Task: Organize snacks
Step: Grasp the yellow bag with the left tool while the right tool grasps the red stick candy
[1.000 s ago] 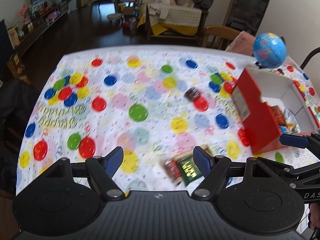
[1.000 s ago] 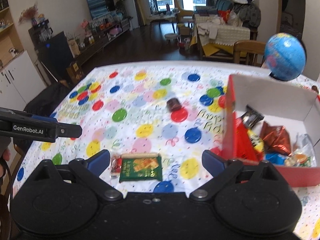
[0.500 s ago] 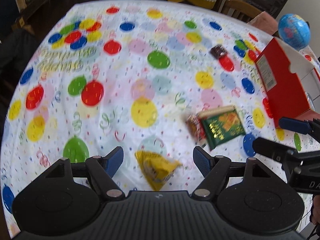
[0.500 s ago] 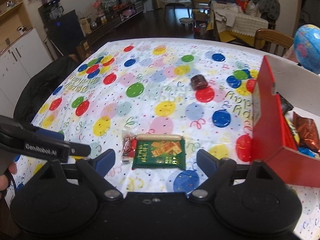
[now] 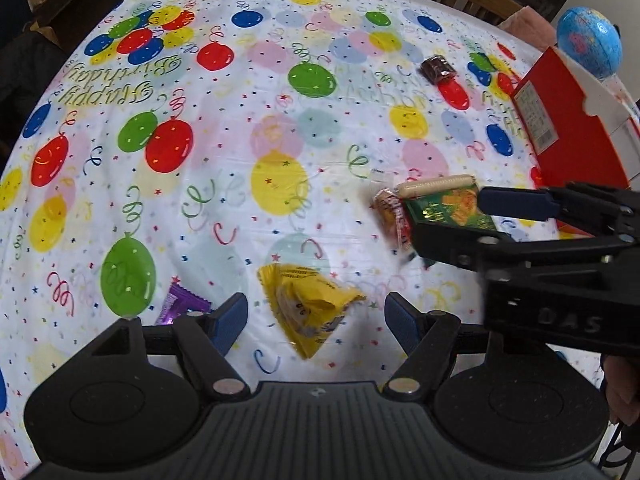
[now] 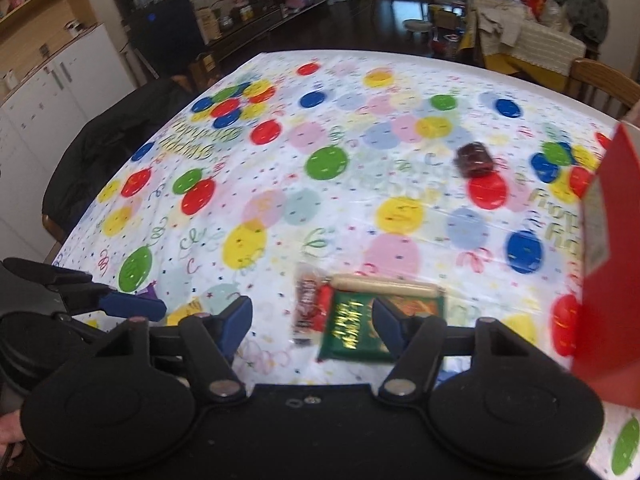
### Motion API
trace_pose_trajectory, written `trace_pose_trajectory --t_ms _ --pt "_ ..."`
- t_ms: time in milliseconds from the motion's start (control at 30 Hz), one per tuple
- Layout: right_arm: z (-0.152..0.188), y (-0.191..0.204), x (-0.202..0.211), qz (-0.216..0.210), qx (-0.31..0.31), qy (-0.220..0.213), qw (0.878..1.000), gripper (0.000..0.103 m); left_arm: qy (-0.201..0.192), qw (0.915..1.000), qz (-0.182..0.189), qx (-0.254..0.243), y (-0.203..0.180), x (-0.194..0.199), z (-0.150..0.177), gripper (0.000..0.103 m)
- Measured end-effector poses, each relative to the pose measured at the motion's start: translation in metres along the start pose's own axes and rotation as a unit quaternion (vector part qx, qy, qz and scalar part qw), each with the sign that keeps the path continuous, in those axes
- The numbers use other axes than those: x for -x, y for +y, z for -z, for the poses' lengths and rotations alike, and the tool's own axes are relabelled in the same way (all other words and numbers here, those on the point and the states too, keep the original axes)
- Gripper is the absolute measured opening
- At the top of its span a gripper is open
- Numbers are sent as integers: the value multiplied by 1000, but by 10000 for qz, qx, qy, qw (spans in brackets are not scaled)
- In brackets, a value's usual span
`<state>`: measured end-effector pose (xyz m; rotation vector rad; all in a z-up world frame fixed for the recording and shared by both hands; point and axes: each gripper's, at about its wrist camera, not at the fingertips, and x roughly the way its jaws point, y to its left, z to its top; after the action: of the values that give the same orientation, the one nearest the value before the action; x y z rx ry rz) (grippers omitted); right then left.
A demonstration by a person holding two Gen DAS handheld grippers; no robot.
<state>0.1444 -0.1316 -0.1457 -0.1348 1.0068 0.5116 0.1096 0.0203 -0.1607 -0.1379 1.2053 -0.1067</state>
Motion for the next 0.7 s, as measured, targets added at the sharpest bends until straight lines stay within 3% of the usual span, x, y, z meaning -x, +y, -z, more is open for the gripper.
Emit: trace_pose_trajectory --t_ms 167,367,600,700 --pt "-3 7 -22 -79 93 148 9998 48 16 9999 -94 37 6 -4 2 55" --pt "-5 11 -35 -47 135 248 9996 40 -103 9999 -50 56 13 0 2 39" --pt "-8 14 -45 143 130 286 9994 31 -159 9997 -35 207 26 3 1 34" --pt "-7 14 -47 224 119 313 9992 21 -160 9996 -53 242 29 4 2 34"
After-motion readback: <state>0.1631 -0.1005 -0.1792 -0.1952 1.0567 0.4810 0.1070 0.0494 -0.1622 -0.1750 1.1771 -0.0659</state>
